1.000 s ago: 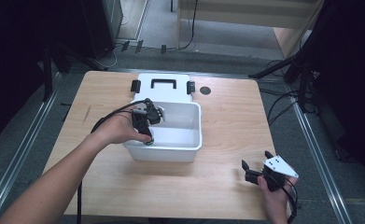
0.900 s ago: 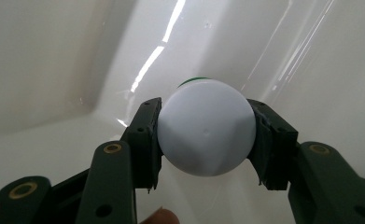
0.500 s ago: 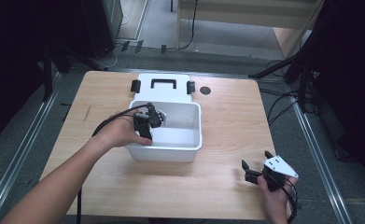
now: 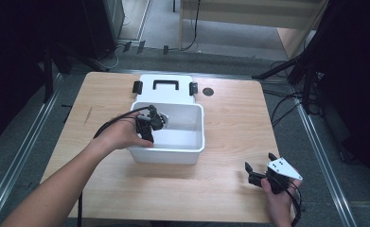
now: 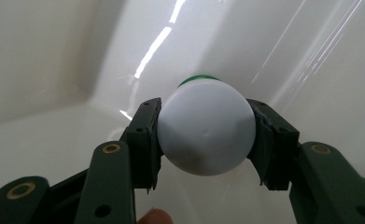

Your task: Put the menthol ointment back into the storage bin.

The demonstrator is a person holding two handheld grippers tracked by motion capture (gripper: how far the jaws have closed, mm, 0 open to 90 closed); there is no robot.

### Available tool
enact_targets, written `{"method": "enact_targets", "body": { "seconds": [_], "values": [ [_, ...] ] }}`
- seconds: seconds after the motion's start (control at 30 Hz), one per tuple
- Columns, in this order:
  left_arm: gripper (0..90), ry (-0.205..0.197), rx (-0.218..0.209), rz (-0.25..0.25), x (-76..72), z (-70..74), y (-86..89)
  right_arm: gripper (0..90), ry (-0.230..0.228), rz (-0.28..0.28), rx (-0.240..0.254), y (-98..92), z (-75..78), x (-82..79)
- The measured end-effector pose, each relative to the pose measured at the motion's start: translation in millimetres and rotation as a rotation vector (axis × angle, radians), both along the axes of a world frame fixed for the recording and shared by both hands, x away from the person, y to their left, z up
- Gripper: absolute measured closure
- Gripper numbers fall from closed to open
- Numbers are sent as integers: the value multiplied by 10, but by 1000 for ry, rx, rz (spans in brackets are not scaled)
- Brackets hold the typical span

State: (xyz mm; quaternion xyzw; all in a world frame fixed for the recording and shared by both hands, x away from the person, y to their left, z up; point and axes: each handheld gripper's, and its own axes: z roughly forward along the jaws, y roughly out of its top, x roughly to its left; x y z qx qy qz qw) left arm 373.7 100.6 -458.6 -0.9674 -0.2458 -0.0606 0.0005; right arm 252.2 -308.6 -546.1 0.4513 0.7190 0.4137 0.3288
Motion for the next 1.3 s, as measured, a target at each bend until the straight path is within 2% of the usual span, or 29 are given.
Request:
{"method": "enact_targets", "body": {
  "seconds": [0.23, 0.37, 0.53, 0.63, 0.67, 0.7, 0.83, 1.03, 1.07, 1.2, 1.3],
  "values": [
    [489, 2, -21, 19, -1, 32, 15, 63, -1, 1, 1, -1, 0, 1],
    [485, 8, -26, 12, -5, 49, 27, 63, 0, 0, -1, 1, 0, 0],
    [406, 6, -28, 26, -20, 112, 21, 63, 0, -1, -1, 1, 0, 0],
    [398, 13, -44, 43, -23, 177, 35, 63, 0, 0, 0, 0, 0, 0],
    [351, 15, -51, 51, -24, 201, 44, 63, 0, 0, 0, 0, 0, 1],
    [351, 19, -55, 54, -22, 221, 51, 63, 0, 0, 0, 0, 0, 1],
    [230, -10, -66, 73, -45, 320, 80, 63, 1, 0, -1, 1, 0, 1],
    [138, -3, -111, 83, -59, 486, 159, 63, 1, 0, -1, 2, -1, 3],
    [85, 2, -118, 70, -73, 534, 191, 63, 1, -1, 0, 3, -1, 4],
    [79, -2, -150, 89, -97, 610, 246, 63, 1, -1, 0, 2, -1, 4],
    [69, -21, -144, 94, -119, 691, 302, 63, 2, 0, 1, 2, -1, 4]
  ]
}}
